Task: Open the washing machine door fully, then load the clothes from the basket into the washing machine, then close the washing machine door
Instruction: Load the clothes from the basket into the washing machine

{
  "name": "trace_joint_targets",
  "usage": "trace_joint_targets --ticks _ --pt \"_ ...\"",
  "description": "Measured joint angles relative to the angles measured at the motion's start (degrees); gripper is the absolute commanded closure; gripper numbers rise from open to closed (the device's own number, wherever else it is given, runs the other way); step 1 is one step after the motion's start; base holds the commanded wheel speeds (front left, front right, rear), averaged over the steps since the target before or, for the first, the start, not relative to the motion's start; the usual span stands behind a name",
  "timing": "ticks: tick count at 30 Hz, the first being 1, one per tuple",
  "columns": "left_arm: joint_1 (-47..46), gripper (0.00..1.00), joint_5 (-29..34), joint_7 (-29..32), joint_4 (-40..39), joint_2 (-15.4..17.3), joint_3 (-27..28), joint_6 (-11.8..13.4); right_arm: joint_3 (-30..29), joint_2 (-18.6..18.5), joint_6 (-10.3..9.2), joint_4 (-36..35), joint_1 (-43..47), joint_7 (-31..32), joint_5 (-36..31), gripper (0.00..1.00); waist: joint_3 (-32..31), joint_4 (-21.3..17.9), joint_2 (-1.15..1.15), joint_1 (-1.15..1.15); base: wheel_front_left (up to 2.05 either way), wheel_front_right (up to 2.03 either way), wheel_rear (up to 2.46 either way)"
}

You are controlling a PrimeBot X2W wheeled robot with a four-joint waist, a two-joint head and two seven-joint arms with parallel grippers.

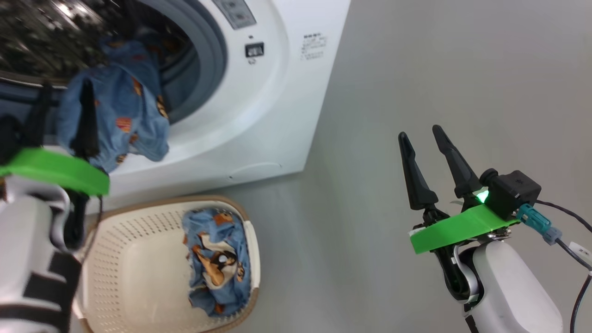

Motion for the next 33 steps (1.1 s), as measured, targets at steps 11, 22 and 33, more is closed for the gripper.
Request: trace_joint_targets --ticks 11,22,33 --pt "15.85 0.00 5.61 0.00 -8.84 -4.55 6.06 0.20 -1.85 -0.13 0.00 2.45 2.67 0.00 -1.90 0.00 -8.14 4.05 0.00 0.00 0.00 0.00 0.00" --pt "28.53 0.00 9.99 0.00 -19.02 -5.97 10.54 0.38 -3.80 -0.15 0.00 2.96 5.69 0.00 -3.01 0.00 -13.55 7.57 0.00 0.00 0.00 0.00 0.00" --pt "35.48 0.00 11.25 0.00 -23.91 -7.75 12.11 2.01 -4.67 -0.16 0.00 3.23 8.47 0.01 -4.11 0.00 -16.40 9.27 0.00 0.00 0.00 0.00 0.00"
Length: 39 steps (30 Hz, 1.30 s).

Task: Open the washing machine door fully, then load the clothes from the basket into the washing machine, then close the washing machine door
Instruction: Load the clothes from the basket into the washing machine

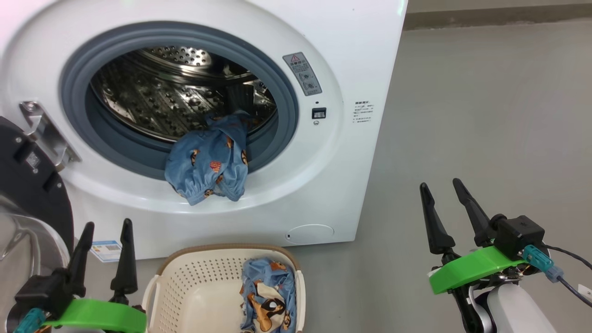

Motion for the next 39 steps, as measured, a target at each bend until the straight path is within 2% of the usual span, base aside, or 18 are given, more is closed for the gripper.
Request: trace_joint_targets --ticks 8,28,39 --pt "2.46 0.00 0.26 0.00 -1.81 -1.27 0.48 1.01 -0.37 -0.57 0.00 0.18 0.20 0.00 -0.25 0.00 -0.81 0.40 0.00 0.00 0.00 0.00 0.00" --pt "2.44 0.00 -0.41 0.00 -1.18 -1.29 0.15 1.03 0.88 -0.81 0.00 0.79 0.21 0.00 -0.24 0.00 -0.57 -0.09 0.00 0.00 0.00 0.00 0.00" --pt "-1.30 0.00 -0.56 3.37 3.42 -0.66 -3.52 -0.37 0.86 -0.70 0.00 0.15 0.15 0.00 -0.25 0.00 1.85 -0.70 0.00 0.00 0.00 0.00 0.00"
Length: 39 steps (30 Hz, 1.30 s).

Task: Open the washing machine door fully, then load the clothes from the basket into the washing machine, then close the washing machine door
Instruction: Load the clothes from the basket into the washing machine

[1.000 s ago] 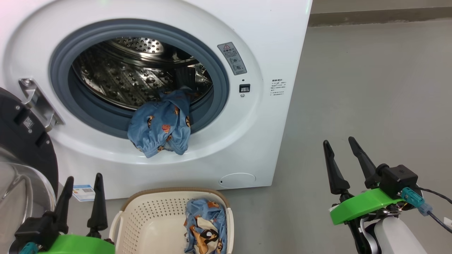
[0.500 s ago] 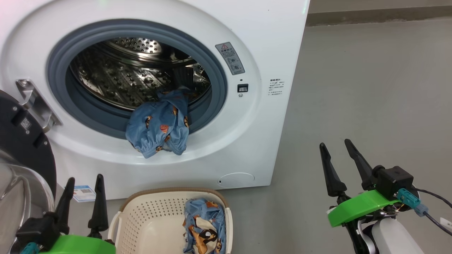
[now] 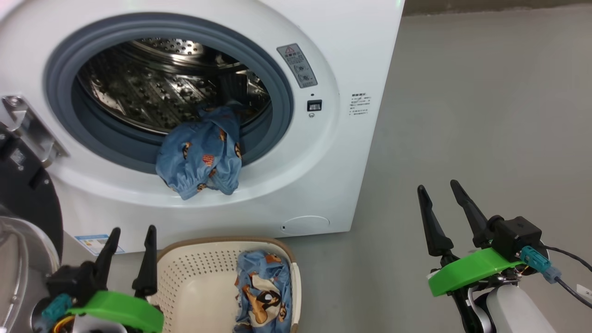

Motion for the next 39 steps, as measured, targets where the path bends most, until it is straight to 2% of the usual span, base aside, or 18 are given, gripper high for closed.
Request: trace_joint_targets --ticks 10,14,27,39 --pt "-12.01 0.00 -3.43 0.76 13.80 1.10 -3.89 -1.55 -0.09 0.26 0.00 -1.57 -0.52 0.00 -1.13 0.00 4.31 -2.13 0.00 0.00 0.00 0.00 0.00" --pt "-16.88 0.00 -5.10 0.71 18.39 2.19 -7.47 -1.93 0.05 0.40 0.00 -2.82 -0.65 0.00 -1.05 0.00 6.69 -3.19 0.00 0.00 0.00 0.00 0.00" --pt "-29.92 0.00 -13.03 -0.45 28.71 8.68 -16.72 -1.96 1.00 0.48 0.00 -7.26 -2.87 -0.01 0.71 0.00 15.82 -7.58 0.00 0.00 0.00 0.00 0.00" --pt "-36.39 0.00 -18.91 -0.86 32.79 10.09 -23.73 -1.96 2.16 0.65 0.00 -9.12 -3.96 -0.01 2.46 0.00 21.68 -11.35 0.00 0.00 0.00 0.00 0.00"
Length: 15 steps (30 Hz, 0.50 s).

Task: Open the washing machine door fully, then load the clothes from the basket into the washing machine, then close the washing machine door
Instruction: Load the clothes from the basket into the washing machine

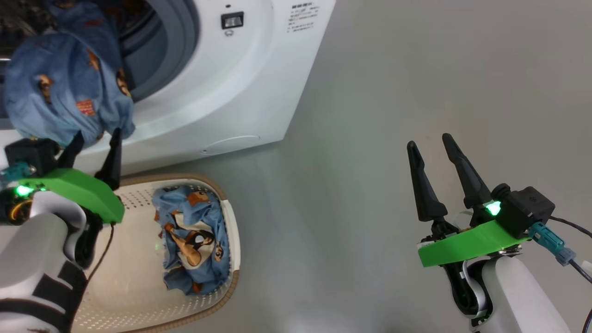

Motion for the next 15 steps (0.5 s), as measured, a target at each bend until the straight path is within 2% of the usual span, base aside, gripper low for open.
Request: trace_joint_targets --ticks 14,15 --pt "-5.65 0.02 -9.05 0.60 4.88 -0.21 -1.72 0.00 1.13 0.11 0.00 -0.70 -1.38 0.00 0.43 0.00 2.79 -1.53 0.00 0.00 0.00 0.00 0.00" --pt "-5.78 0.37 -9.77 0.59 5.09 -0.36 -1.75 0.00 1.23 0.12 0.00 -0.69 -1.38 0.00 0.55 0.00 2.77 -1.51 0.00 0.00 0.00 0.00 0.00"
